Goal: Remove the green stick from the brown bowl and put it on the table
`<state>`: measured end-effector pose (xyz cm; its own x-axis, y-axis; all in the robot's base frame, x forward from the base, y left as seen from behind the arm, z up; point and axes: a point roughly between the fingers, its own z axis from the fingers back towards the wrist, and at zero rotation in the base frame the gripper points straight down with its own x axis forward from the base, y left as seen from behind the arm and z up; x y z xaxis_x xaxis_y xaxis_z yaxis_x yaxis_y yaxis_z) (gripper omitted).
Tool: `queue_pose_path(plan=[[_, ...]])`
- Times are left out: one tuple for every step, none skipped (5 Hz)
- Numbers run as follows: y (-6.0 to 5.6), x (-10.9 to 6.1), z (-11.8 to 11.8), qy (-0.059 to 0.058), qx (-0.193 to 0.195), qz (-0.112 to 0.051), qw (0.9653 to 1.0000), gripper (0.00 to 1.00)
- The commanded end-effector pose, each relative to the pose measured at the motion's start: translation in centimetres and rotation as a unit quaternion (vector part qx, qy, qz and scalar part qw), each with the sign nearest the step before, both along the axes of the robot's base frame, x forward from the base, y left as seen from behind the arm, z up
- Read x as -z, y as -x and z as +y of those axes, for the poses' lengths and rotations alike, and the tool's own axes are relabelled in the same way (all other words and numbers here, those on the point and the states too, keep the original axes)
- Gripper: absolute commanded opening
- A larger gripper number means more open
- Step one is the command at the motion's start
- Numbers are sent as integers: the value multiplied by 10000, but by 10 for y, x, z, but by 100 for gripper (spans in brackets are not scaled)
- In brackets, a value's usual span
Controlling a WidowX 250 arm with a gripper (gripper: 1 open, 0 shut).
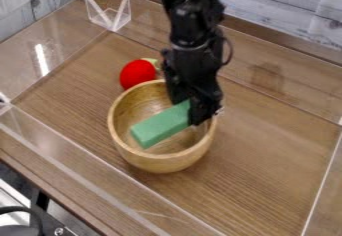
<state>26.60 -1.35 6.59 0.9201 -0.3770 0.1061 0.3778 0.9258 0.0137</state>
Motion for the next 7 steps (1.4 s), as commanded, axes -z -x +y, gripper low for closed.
queue_pose_path(plan=[[-7, -22, -25, -8, -304, -419, 9987, 0], [-3, -16, -62, 69, -289, -420, 9987, 0], [4, -7, -89, 136, -141, -374, 9991, 0], [10, 1, -105, 239, -57, -311, 9992, 0], [20, 1, -99, 285, 127, -281, 9991, 0], [29, -1, -92, 310, 325, -268, 9986, 0], [34, 1, -98, 383, 794, -220, 9959, 0]])
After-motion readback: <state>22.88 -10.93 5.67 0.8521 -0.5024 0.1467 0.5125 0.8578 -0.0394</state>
